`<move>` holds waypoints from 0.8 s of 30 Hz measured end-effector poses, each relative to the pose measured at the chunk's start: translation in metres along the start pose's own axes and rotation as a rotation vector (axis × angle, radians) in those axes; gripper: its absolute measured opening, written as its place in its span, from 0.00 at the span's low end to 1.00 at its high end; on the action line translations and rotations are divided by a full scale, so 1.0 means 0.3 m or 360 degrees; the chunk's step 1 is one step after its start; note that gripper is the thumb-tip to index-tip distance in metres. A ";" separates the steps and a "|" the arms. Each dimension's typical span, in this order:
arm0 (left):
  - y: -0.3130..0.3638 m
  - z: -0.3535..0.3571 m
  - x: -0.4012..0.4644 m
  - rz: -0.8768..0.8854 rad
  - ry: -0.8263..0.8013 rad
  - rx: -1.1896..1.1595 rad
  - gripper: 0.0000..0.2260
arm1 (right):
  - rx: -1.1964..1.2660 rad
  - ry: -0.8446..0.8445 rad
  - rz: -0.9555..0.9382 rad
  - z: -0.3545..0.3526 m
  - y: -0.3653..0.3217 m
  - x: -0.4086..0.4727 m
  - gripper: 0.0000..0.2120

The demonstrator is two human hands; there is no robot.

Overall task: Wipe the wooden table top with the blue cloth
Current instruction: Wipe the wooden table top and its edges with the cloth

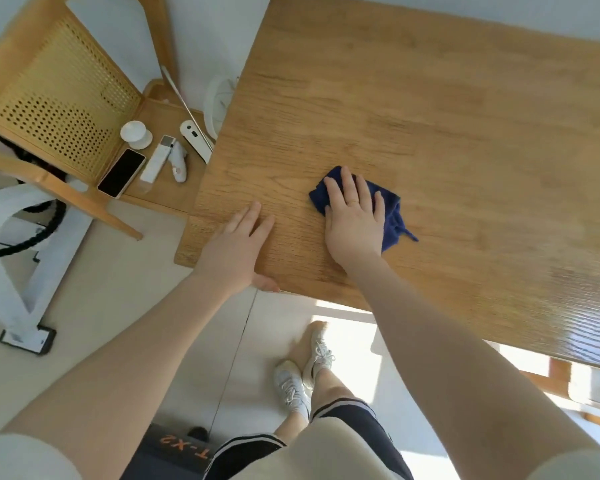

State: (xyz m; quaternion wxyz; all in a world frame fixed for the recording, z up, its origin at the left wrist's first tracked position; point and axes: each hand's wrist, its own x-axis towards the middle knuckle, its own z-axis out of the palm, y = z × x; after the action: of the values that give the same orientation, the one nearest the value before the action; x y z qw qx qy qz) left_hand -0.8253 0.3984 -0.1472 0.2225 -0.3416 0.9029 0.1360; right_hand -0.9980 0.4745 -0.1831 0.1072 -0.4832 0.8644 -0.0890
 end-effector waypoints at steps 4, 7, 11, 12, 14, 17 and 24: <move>-0.002 -0.004 -0.003 0.0022 0.0039 -0.0005 0.53 | -0.0075 -0.0059 -0.0486 0.042 -0.025 -0.150 0.23; -0.010 0.004 0.003 0.0027 0.0060 0.0005 0.53 | -0.0140 -0.0130 -0.0789 0.024 0.004 -0.132 0.19; -0.013 0.007 0.000 0.0039 0.0039 -0.0034 0.52 | -0.0127 -0.0202 -0.0641 -0.029 0.039 0.056 0.20; -0.016 0.004 -0.001 0.0045 0.0035 -0.0051 0.52 | -0.0107 -0.0189 -0.0520 -0.033 0.031 0.099 0.20; -0.019 -0.004 -0.003 0.0050 0.0022 -0.0101 0.50 | -0.0098 -0.0132 -0.0375 -0.026 0.004 0.149 0.21; -0.012 -0.023 -0.007 0.0037 0.0002 -0.0239 0.49 | -0.0108 -0.0092 -0.0387 -0.007 -0.025 0.107 0.23; -0.056 -0.065 -0.005 0.0117 0.0209 -0.0246 0.40 | -0.0167 -0.0228 -0.0912 0.024 -0.066 -0.049 0.25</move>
State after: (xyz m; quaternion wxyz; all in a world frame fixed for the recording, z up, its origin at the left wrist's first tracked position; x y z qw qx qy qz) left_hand -0.8190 0.3793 -0.1313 0.1307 -0.3325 0.9144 0.1905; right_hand -0.9723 0.4765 -0.1833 0.1132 -0.7174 0.6864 -0.0365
